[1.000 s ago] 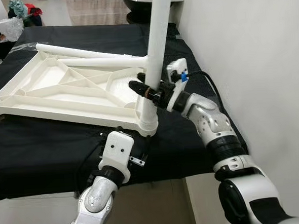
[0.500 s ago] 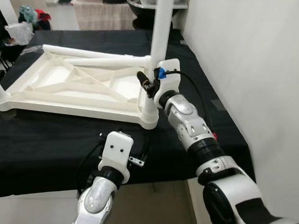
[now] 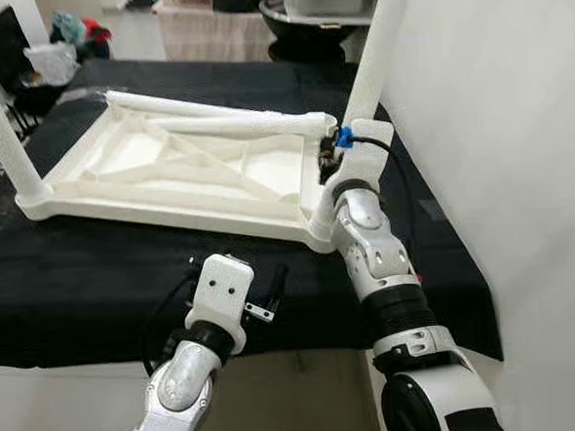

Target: Building children table

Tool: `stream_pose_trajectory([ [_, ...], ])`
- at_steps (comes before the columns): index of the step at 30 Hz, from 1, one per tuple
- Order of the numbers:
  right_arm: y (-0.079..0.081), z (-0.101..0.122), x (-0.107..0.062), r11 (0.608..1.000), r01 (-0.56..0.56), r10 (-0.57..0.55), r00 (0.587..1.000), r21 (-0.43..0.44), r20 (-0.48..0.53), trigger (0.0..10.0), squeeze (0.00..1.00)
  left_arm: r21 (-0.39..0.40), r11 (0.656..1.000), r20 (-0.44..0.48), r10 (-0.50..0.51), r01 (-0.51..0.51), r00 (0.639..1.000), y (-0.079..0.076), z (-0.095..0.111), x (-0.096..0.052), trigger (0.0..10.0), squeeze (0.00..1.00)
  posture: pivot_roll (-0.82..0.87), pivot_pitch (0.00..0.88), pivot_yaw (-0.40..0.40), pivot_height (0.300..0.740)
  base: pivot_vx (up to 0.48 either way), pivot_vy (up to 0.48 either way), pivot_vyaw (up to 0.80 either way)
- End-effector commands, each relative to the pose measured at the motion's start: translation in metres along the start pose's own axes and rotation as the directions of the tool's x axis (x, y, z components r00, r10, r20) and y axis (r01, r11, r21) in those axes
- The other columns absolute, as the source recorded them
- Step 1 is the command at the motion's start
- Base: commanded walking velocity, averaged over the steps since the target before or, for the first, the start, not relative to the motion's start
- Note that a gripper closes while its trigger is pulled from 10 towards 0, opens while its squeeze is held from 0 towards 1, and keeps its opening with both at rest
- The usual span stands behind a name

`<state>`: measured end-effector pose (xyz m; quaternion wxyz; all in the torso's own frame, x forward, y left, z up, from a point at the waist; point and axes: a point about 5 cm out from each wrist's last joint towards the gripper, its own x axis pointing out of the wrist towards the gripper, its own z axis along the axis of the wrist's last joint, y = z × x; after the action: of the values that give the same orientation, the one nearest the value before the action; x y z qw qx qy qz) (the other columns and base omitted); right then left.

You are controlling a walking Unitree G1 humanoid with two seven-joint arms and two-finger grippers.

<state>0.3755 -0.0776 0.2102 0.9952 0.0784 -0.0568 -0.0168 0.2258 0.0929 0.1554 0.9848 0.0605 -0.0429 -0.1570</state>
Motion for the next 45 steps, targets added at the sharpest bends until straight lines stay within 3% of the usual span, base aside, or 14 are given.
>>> stream_pose_trajectory([
  [1,0.017,-0.013,-0.009,0.998,-0.042,0.044,0.999,0.056,-0.032,10.0,1.00,0.010,1.000,-0.011,-0.002,0.002,1.000,0.000,-0.003,0.000,10.0,0.00,0.06,0.083,-0.092,0.740,0.000,0.000,0.00],
  [8,0.017,-0.002,-0.007,0.977,-0.205,0.205,0.979,0.051,0.008,10.0,0.95,0.010,1.000,-0.013,-0.003,0.003,1.000,-0.001,-0.004,-0.001,10.0,0.00,0.06,0.078,-0.092,0.740,0.000,0.000,0.00],
  [9,0.020,-0.003,-0.007,0.943,-0.322,0.324,0.946,0.087,-0.011,10.0,0.00,0.008,1.000,-0.014,-0.002,0.002,1.000,-0.002,-0.004,-0.001,10.0,0.00,0.06,0.078,-0.092,0.740,0.000,0.000,0.00],
  [14,0.013,-0.017,-0.009,0.748,-0.654,0.664,0.741,0.117,-0.105,10.0,0.00,0.007,1.000,-0.013,-0.001,0.001,1.000,-0.002,-0.004,0.000,10.0,0.00,0.06,0.071,-0.094,0.740,0.000,0.000,0.00],
  [16,0.003,-0.022,-0.018,0.554,-0.824,0.831,0.538,0.119,-0.144,10.0,0.00,0.008,1.000,-0.011,-0.002,0.002,1.000,-0.002,-0.004,0.000,10.0,0.00,0.06,0.068,-0.093,0.740,0.000,0.000,0.00],
  [19,-0.001,-0.019,-0.022,0.411,-0.901,0.908,0.390,0.142,-0.151,10.0,0.00,0.009,1.000,-0.010,-0.002,0.002,1.000,-0.002,-0.004,0.000,10.0,0.00,0.06,0.065,-0.094,0.740,0.000,0.000,0.00],
  [27,0.017,-0.011,-0.022,0.247,-0.951,0.968,0.233,0.184,-0.095,10.0,0.00,0.011,1.000,-0.009,-0.001,0.001,1.000,-0.002,-0.004,0.000,10.0,0.00,0.08,0.065,-0.099,0.740,0.000,0.000,0.00],
  [28,0.023,-0.013,-0.025,0.197,-0.960,0.979,0.184,0.201,-0.083,4.5,0.00,0.011,1.000,-0.008,-0.001,0.001,1.000,-0.002,-0.003,0.000,10.0,0.00,0.08,0.067,-0.099,0.740,0.000,0.000,0.00],
  [29,0.023,-0.013,-0.025,0.197,-0.960,0.979,0.184,0.201,-0.083,4.5,0.00,0.011,1.000,-0.008,-0.001,0.001,1.000,-0.002,-0.003,0.000,10.0,0.00,0.08,0.067,-0.099,0.740,0.000,0.000,0.00],
  [30,0.027,-0.014,-0.028,0.158,-0.962,0.987,0.148,0.223,-0.061,0.0,0.00,0.010,1.000,-0.007,-0.001,0.001,1.000,-0.002,-0.003,0.000,10.0,0.00,0.08,0.067,-0.099,0.740,0.000,0.000,0.00],
  [32,0.030,-0.014,-0.030,0.137,-0.962,0.991,0.130,0.236,-0.043,0.0,0.00,0.009,1.000,-0.006,-0.001,0.001,1.000,-0.002,-0.003,0.000,10.0,0.00,0.08,0.067,-0.099,0.740,0.000,0.000,0.00],
  [39,0.036,-0.011,-0.022,0.282,-0.942,0.957,0.288,0.183,0.010,0.0,0.00,0.009,1.000,-0.007,-0.002,0.002,1.000,-0.002,-0.003,0.000,10.0,0.00,0.08,0.068,-0.100,0.740,0.000,0.000,0.00],
  [41,0.032,-0.014,-0.011,0.500,-0.859,0.866,0.499,0.112,-0.038,0.0,0.00,0.009,1.000,-0.006,-0.001,0.001,1.000,-0.002,-0.003,0.000,10.0,0.00,0.08,0.072,-0.099,0.740,0.000,0.000,0.00],
  [45,0.018,-0.016,0.005,0.793,-0.610,0.608,0.790,0.003,-0.078,0.0,0.00,0.009,1.000,-0.006,-0.001,0.001,1.000,-0.001,-0.003,0.000,10.0,0.00,0.07,0.072,-0.097,0.740,0.000,0.000,0.00],
])
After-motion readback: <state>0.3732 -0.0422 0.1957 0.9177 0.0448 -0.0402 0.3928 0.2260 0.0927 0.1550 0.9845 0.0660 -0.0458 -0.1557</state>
